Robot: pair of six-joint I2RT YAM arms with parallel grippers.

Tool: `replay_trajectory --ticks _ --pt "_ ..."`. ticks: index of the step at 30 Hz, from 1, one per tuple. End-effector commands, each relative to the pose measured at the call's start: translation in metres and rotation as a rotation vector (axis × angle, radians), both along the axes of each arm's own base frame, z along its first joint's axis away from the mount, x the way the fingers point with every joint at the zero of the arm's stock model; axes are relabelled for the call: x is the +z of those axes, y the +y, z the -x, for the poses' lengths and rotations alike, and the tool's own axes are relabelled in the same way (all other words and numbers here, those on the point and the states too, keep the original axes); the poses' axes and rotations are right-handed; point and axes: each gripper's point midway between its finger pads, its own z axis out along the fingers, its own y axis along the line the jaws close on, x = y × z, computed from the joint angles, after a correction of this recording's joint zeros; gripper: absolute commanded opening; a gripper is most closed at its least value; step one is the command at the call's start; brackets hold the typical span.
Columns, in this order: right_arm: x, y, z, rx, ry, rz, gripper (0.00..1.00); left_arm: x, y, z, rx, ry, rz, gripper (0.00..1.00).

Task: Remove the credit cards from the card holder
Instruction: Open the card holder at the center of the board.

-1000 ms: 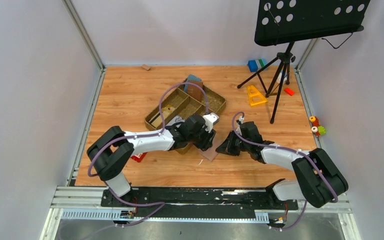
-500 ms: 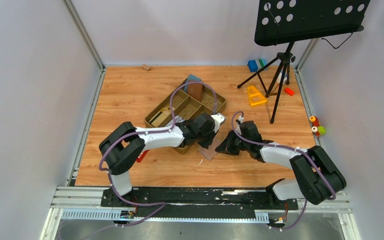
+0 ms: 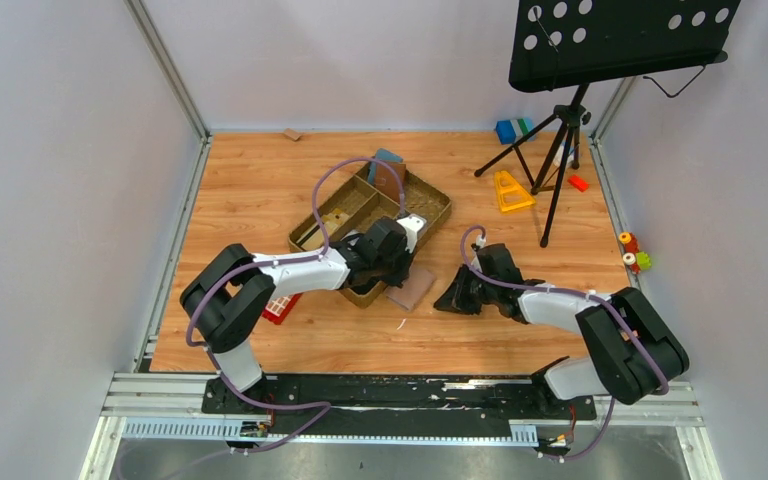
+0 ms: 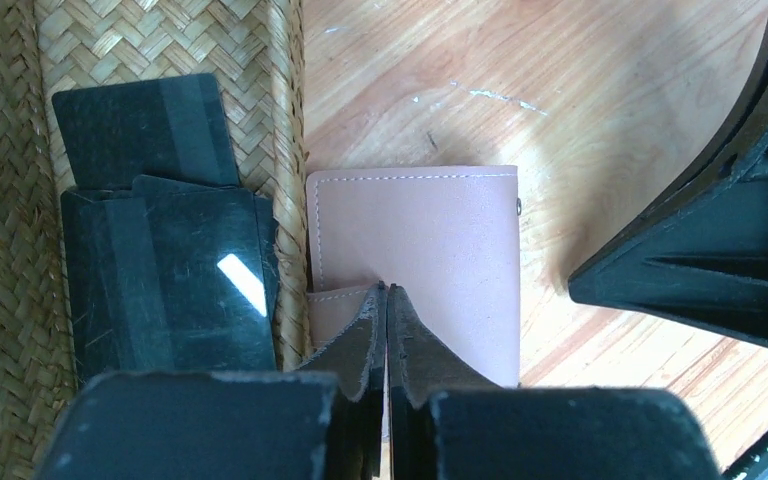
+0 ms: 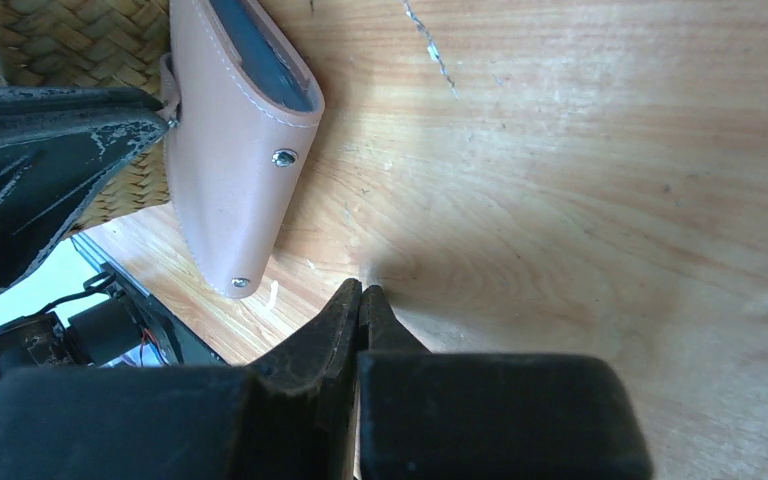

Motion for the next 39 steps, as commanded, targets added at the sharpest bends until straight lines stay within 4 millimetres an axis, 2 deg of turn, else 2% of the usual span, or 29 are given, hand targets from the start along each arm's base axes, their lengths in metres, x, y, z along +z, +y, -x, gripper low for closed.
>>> replay_trajectory --ticks 1,6,8,10,12,15,16,18,23,26,32,39 --pt "0.003 0.0 -0.008 0.011 -0.031 0.025 0.0 0.007 0.015 -0.007 0.055 -0.048 -0.034 0.0" --pt "0.024 0.013 -0.01 0.057 -0.084 -0.058 0.01 0.006 0.002 0.001 0.005 0.0 0.011 0.0" --pt "0.04 0.019 -0.014 0.061 -0.138 -0.114 0.08 0.004 -0.002 0.005 -0.014 0.023 0.026 0.0" --pt "0.053 0.022 -0.017 0.047 -0.173 -0.158 0.21 0.006 -0.004 0.006 -0.016 0.027 0.036 0.0" --pt "0.062 0.026 -0.021 0.036 -0.197 -0.194 0.26 0.006 -0.004 0.006 -0.016 0.027 0.037 0.0" --pt "0.069 0.033 -0.029 0.039 -0.191 -0.216 0.19 0.008 -0.002 0.005 -0.006 0.015 0.04 0.0" --pt "0.069 0.036 -0.032 0.043 -0.182 -0.218 0.12 0.009 -0.001 0.005 -0.004 0.012 0.043 0.0" --pt "0.066 0.042 -0.036 0.055 -0.157 -0.225 0.01 0.01 -0.002 0.006 -0.008 0.012 0.05 0.0" --pt "0.055 0.06 -0.041 0.101 -0.1 -0.29 0.0 0.01 -0.005 0.008 -0.019 0.022 0.066 0.0" --pt "0.038 0.063 -0.041 0.105 -0.047 -0.279 0.0 0.01 -0.008 0.01 -0.028 0.03 0.077 0.0" --pt "0.0 0.049 -0.037 0.075 0.032 -0.141 0.0 0.013 -0.001 0.005 0.0 0.006 0.061 0.0" --pt "-0.023 0.032 -0.028 0.067 0.064 -0.027 0.0 0.021 0.028 -0.014 0.119 -0.034 0.044 0.0"
